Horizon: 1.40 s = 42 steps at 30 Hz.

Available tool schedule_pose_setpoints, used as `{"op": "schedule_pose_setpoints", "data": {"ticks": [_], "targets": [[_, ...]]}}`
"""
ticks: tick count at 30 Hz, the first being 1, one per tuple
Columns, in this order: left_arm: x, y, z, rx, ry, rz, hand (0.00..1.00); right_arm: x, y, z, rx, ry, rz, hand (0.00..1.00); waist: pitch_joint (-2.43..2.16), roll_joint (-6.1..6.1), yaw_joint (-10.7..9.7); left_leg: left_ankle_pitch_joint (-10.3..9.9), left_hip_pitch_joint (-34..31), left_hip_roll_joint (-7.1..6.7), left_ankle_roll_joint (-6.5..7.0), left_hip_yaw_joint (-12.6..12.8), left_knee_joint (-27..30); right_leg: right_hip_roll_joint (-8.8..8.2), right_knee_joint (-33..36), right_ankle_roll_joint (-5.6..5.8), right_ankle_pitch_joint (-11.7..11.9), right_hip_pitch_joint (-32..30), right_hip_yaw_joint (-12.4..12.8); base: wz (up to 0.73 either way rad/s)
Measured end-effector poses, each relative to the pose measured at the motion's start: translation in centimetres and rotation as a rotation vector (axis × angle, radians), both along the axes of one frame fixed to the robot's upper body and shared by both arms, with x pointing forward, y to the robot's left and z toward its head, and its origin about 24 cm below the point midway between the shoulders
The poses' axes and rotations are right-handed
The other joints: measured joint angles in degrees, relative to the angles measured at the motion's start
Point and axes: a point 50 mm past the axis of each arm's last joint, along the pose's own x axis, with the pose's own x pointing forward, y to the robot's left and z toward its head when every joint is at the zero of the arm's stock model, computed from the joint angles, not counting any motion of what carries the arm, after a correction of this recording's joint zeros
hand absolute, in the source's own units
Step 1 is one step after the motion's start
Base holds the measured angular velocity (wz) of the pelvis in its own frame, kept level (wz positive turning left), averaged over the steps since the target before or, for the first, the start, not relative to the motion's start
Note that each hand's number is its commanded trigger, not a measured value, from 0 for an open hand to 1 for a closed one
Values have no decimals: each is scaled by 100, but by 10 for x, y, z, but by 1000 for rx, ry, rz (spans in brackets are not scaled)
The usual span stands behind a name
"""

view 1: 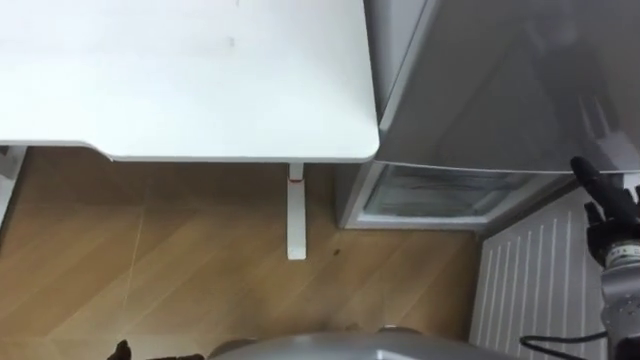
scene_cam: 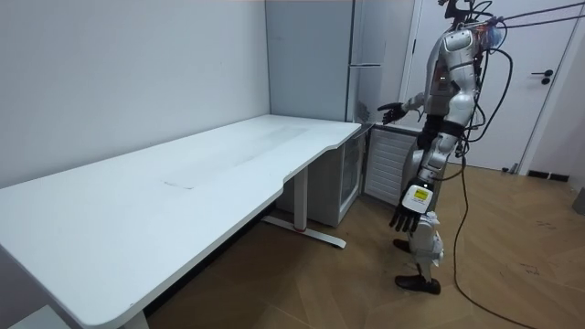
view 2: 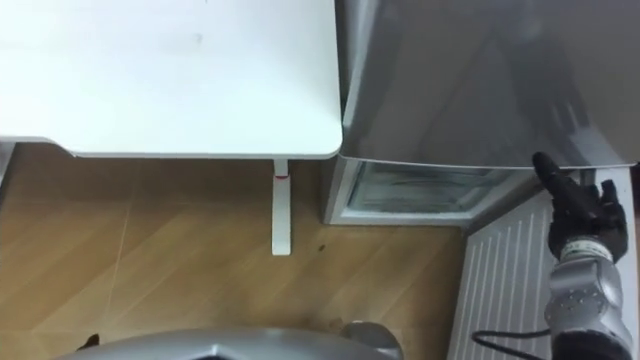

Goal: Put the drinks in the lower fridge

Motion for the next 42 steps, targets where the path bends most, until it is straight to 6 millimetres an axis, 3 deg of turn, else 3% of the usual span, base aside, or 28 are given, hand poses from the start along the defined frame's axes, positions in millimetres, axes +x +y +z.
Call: {"op": "schedule_pose_setpoints", "data": {"ticks": [7,11,22,27,30,36,42], "targets": [[0,2,1,21,16,-40,0,-1,0,0,-90,76,62,0,14,-135,-170,0,36,9,0,54,-3,27,-38,4,18,31,80,-5],[2,3,1,30,14,-56,0,-11,-5,-6,-73,117,19,0,-2,-174,-226,-1,21,68,-2,66,-39,142,-333,-13,190,112,133,-6],[-2,12,5,80,39,-74,0,-24,-27,2,-71,101,-120,0,-39,-243,-283,11,118,104,-26,98,-107,234,-397,-50,235,144,271,-7],[-5,13,5,71,50,-70,0,-32,-33,-1,-47,112,-171,0,-32,-251,-304,11,124,102,-26,98,-108,229,-380,-51,236,147,277,0],[-10,15,6,64,60,-59,0,-40,-42,0,-38,125,-221,0,1,-276,-346,8,122,102,-28,85,-144,226,-351,-51,235,132,271,0],[-18,20,7,79,115,-106,0,-55,-54,0,-50,209,-291,0,3,-240,-381,8,103,96,-29,85,-141,225,-315,-59,233,74,301,-1],[-11,21,9,85,90,-116,0,-74,-53,-11,-16,274,-334,0,-28,-54,-366,8,102,92,-29,89,-161,235,-362,-58,237,82,322,-1]]}}
